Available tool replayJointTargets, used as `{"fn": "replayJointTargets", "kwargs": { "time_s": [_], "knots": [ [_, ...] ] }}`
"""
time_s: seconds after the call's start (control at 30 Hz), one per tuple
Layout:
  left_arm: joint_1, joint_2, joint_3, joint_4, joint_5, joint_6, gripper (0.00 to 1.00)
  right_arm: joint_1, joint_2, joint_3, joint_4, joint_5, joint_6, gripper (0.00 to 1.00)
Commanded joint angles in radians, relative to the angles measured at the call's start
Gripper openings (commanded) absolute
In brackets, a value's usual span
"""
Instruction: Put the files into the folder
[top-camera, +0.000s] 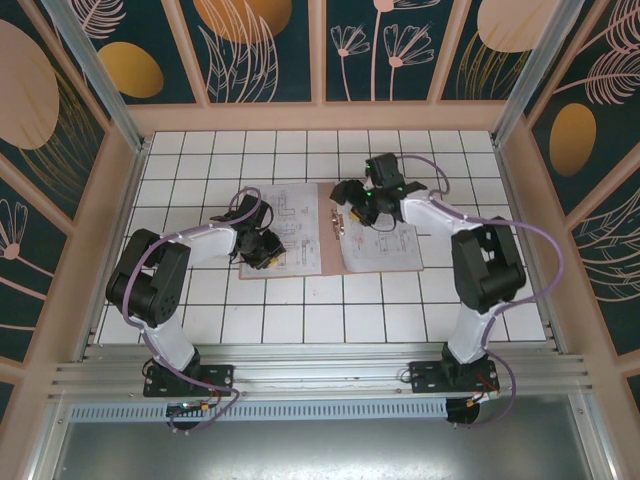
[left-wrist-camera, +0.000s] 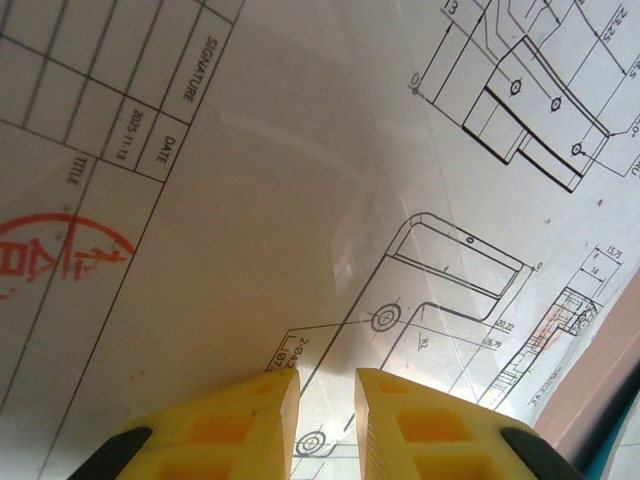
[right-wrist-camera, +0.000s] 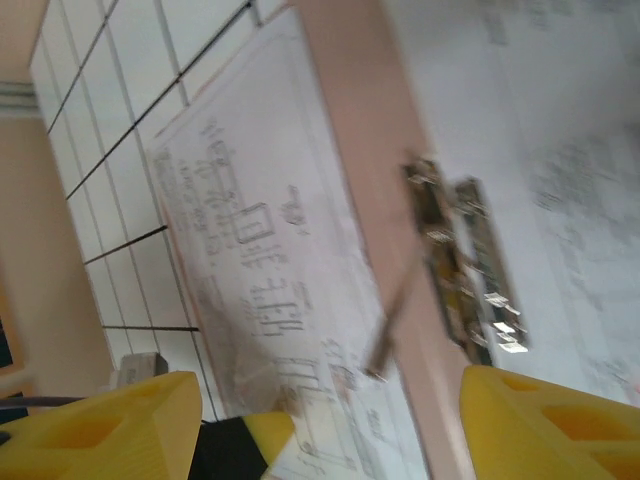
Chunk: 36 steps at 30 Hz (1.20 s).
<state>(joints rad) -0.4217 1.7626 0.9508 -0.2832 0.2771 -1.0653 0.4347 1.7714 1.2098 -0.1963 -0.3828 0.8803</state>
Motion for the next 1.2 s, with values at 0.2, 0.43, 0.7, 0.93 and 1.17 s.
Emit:
{"fn": "replayJointTargets", "kwargs": {
  "time_s": [0.2,0.43,0.7,0.93,1.17],
  "knots": [
    [-0.023,0.034,-0.023,0.006,0.027,0.014,0.23,-0.039,-0.223,-0.341,0.317,0.024,0.380,0.66],
    [-0.085,0.058,-0.021,0.034,0.038,-0.011,0.22,-0.065,-0.208,-0.426,0.455,-0.023,0.501,0.65],
    [-0.115,0.080,-0.001,0.044,0.039,-0.021,0.22,-0.058,-0.099,-0.325,0.444,-0.040,0.512,0.61],
    [-0.115,0.073,-0.012,0.045,0.033,-0.021,0.21,-0.047,0.011,-0.248,0.442,-0.062,0.520,0.52],
    [-0.115,0.066,-0.017,0.044,0.027,-0.022,0.21,-0.026,0.064,-0.191,0.392,-0.085,0.523,0.45]
  ]
}}
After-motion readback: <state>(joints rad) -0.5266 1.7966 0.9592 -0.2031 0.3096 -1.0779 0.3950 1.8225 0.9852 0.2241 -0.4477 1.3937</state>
